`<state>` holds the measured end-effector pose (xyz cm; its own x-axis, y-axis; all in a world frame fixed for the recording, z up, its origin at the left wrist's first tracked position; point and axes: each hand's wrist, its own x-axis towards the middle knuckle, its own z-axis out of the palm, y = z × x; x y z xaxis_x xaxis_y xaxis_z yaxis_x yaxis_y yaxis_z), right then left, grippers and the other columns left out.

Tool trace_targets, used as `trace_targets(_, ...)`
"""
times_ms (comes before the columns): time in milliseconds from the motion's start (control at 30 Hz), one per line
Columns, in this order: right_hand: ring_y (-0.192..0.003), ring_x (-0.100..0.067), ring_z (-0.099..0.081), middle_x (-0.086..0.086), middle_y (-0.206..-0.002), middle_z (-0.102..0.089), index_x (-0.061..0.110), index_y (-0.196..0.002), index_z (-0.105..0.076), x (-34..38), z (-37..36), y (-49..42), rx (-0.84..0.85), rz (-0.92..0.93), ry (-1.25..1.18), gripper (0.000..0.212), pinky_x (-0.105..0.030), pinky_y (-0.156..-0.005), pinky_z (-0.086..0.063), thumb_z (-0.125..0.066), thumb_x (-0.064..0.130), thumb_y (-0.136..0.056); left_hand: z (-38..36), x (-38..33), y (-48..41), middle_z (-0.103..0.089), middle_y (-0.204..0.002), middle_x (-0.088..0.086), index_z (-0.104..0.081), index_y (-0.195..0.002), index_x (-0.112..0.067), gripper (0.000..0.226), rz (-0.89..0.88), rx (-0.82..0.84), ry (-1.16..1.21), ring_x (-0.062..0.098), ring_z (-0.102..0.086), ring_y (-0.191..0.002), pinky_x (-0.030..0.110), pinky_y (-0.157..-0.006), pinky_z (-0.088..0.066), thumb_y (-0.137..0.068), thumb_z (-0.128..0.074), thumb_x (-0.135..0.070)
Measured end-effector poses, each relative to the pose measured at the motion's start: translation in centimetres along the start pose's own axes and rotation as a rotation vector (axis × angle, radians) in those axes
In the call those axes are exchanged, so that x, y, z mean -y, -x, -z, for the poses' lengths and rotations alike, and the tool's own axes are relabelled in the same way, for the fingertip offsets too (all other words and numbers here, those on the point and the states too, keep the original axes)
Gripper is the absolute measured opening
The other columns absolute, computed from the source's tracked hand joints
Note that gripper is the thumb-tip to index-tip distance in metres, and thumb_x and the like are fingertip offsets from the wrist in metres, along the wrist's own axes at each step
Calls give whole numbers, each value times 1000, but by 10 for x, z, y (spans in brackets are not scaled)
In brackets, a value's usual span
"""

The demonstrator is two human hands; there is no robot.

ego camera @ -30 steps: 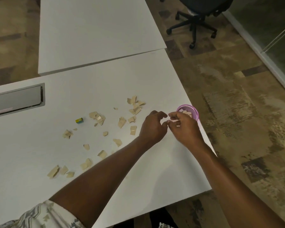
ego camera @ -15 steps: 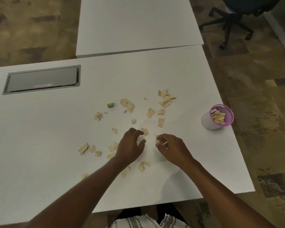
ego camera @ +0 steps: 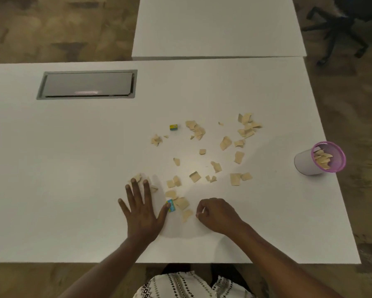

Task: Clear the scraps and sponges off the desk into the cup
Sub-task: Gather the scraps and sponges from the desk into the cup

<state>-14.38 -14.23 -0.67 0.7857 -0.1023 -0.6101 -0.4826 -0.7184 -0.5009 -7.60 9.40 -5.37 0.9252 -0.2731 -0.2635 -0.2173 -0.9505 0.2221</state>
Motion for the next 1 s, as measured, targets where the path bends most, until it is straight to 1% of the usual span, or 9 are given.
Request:
trace_targets(100, -86, -14, -62, 7, -92, -68, 26, -93, -69, 4, -7, -7, 7, -13, 31, 17, -29, -75, -52, -57, 37, -88, -12, 11, 11, 14, -168, 14, -2, -162, -15, 99, 26, 29, 22, 39, 9, -155, 70, -118, -13, -89, -25, -78)
trace_targets(233, -87, -18, -64, 4, -90, -69, 24, -91, -70, 11, -11, -18, -39, -26, -3, 18, -33, -75, -54, -56, 34, -86, -21, 6, 12, 17, -167, 15, 2, -161, -16, 97, -65, 39, 73, 38, 14, -154, 63, -122, -10, -91, -33, -74)
trace_targets(400, -89, -20, -64, -3, -96, -70, 19, -96, -72, 22, -3, -32, -110, 12, -104, 17, -28, -75, -49, -57, 22, -87, -25, -11, -6, 17, -166, 20, -2, -161, -12, 94, -91, 42, 72, 41, 15, -153, 61, -123, -7, -94, -36, -69)
trace_targets(567, -91, -17, -61, 0, -98, -63, 22, -106, -68, 24, 5, -45, -246, 110, -133, 19, -29, -76, -50, -64, 21, -87, -19, -21, -29, 14, -168, 15, 1, -161, -13, 91, -257, 58, 74, 33, 13, -155, 57, -125, -8, -97, -39, -64)
trace_targets(700, -116, -24, -51, -3, -126, -54, 23, -127, -58, 20, 9, -47, -369, 241, 77, 45, -37, -88, -50, -68, 30, -84, -2, -14, -40, 5, -169, 15, -5, -161, -12, 89, -384, 1, 90, 33, 7, -156, 57, -125, -8, -96, -38, -62)
trace_targets(767, -137, -30, -36, -8, -150, -39, 25, -142, -46, 20, 9, -48, -296, 274, 155, 64, -44, -105, -41, -69, 33, -83, 9, -1, -49, 2, -169, 13, -7, -162, -13, 89, -433, -20, 128, 32, 6, -156, 55, -125, -6, -94, -41, -59)
trace_targets(833, -149, -34, -13, -7, -164, -15, 30, -153, -30, 24, 7, -50, -149, 278, 210, 77, -49, -117, -26, -66, 31, -84, 19, 15, -63, 5, -170, 9, -5, -162, -18, 89, -476, 18, 134, 29, 8, -157, 55, -125, -5, -92, -41, -59)
trace_targets(900, -152, -33, 1, -1, -166, 0, 35, -156, -19, 30, 4, -54, -24, 295, 283, 83, -51, -121, -17, -61, 23, -85, 28, 28, -80, 10, -170, 5, -1, -162, -24, 91, -529, 112, 88, 26, 10, -156, 57, -125, -7, -88, -41, -59)
trace_targets(1000, -152, -32, 8, 3, -166, 7, 38, -156, -16, 40, 0, -62, 51, 327, 408, 89, -51, -121, -12, -56, 11, -82, 37, 39, -98, 13, -169, 3, 2, -161, -28, 96, -636, 259, -21, 24, 12, -156, 54, -126, -5, -82, -42, -57)
